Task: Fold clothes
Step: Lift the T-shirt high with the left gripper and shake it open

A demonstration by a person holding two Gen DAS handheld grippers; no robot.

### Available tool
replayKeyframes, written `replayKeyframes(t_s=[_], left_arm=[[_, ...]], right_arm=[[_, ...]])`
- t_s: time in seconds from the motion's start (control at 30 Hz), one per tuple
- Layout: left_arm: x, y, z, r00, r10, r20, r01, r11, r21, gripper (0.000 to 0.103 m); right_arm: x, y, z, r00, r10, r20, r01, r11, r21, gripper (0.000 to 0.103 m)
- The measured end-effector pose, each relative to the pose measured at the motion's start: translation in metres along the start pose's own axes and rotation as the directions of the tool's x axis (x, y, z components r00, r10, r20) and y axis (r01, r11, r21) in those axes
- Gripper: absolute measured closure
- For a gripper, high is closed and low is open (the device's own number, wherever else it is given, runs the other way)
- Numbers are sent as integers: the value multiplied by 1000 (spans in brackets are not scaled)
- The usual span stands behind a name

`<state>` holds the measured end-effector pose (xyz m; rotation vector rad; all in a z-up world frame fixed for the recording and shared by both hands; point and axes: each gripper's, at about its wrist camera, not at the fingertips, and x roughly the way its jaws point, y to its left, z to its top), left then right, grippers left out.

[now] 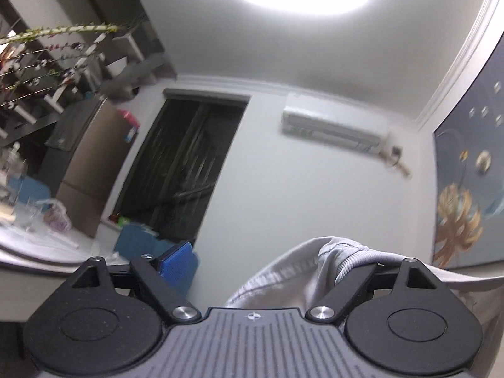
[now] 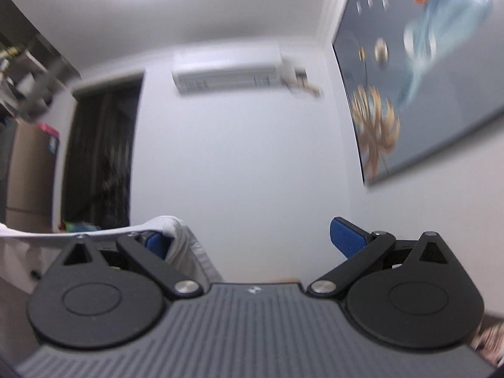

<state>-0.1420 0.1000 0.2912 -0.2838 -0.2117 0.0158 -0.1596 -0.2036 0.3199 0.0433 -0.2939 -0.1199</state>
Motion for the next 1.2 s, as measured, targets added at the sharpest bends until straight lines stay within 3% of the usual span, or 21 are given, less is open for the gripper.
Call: replayKeyframes(t_s=[0.2,0.33,0.5,0.63,0.8,0.93,1.07,1.2], left_arm=[[-69,-23,92,994,-71,83,70,997,10,16],[-67,-26,89,998,-54,33,54,999,0,16],[2,-7,53,998,-4,-68,4,1000,0,15],[99,19,-3,987,44,-153,-37,998,51,15],[226,54,-87,961,112,-253,-101,993,55,15],[327,83,-164,939,168,-300,-155,986,67,15],[429,114,-264,897,234,-375,-206,972,115,14],[517,153,-393,816,296,-496,-237,955,180,14]], right_arm=[[-40,-11,64,1000,14,22,-15,999,35,0],[-31,-10,66,999,21,-38,-21,1000,11,0],[22,1,23,989,-1,-150,-7,999,-52,0],[95,15,-40,963,-29,-267,7,997,-81,0],[210,40,-136,921,-14,-390,-9,998,-55,0],[285,62,-238,884,-13,-467,-31,996,-85,0],[359,84,-341,841,-17,-541,-55,992,-117,0],[432,106,-445,792,-24,-610,-82,986,-146,0]])
